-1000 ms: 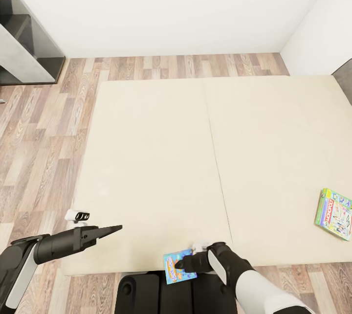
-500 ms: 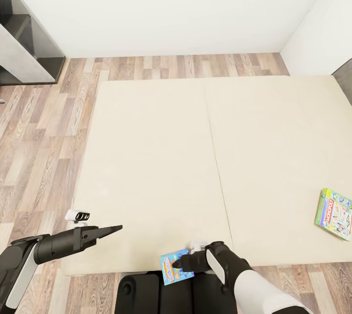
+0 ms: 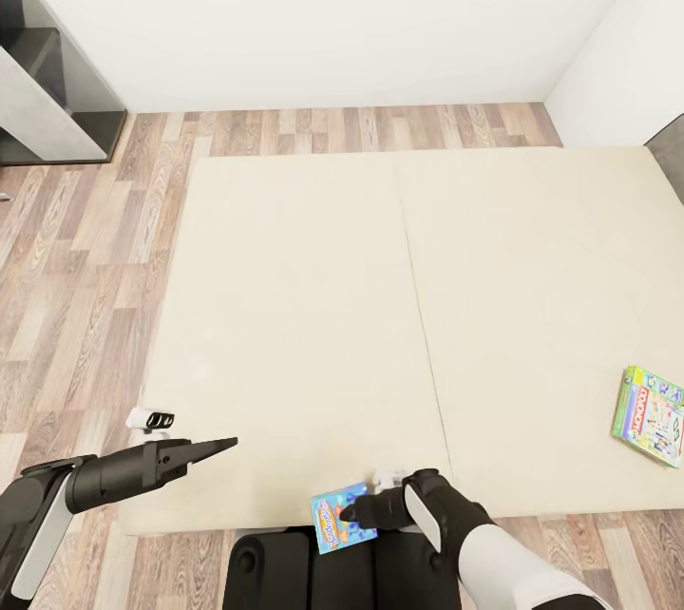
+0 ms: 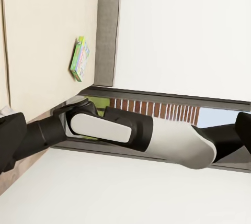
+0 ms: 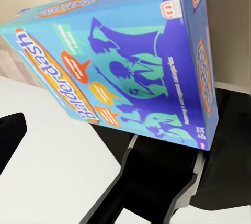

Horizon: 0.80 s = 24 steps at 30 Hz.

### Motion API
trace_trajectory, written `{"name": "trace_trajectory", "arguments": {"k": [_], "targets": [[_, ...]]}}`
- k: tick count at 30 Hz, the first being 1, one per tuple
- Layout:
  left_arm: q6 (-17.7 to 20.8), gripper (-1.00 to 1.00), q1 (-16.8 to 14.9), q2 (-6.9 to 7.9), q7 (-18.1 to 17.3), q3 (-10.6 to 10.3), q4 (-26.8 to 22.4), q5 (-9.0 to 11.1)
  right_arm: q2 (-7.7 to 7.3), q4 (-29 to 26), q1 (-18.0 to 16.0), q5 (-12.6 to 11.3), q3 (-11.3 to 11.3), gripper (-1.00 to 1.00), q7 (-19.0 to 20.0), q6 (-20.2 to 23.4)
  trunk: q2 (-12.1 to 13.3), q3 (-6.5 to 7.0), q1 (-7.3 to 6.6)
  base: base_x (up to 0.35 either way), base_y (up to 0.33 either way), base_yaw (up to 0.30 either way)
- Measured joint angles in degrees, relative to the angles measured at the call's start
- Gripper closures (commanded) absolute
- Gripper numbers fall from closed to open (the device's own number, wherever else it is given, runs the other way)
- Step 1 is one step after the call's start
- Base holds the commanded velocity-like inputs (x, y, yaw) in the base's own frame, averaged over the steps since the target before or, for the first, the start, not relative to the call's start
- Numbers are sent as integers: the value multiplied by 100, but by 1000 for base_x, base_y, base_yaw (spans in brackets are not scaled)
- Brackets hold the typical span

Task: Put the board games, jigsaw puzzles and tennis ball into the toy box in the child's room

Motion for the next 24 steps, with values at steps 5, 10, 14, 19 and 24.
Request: {"name": "trace_trajectory", "arguments": {"k": [5, 10, 14, 19, 24], "targets": [[0, -100, 0, 0, 0, -1, 0, 2, -3, 2, 0, 5, 8, -100, -4, 116, 0, 0, 0, 0, 0, 0], [0, -100, 0, 0, 0, -1, 0, 2, 6, 35, 1, 13, 32, -100, -18, 166, 0, 0, 0, 0, 0, 0], [0, -100, 0, 0, 0, -1, 0, 2, 15, 58, 2, 11, 202, -100, -40, 176, 0, 0, 0, 0, 0, 0], [0, -100, 0, 0, 0, 0, 0, 2, 43, 69, 2, 2, 365, -100, -59, 179, 0, 0, 0, 0, 0, 0], [2, -100, 0, 0, 0, 1, 0, 2, 63, 77, 2, -1, 394, -100, -65, 185, 0, 0, 0, 0, 0, 0]]}}
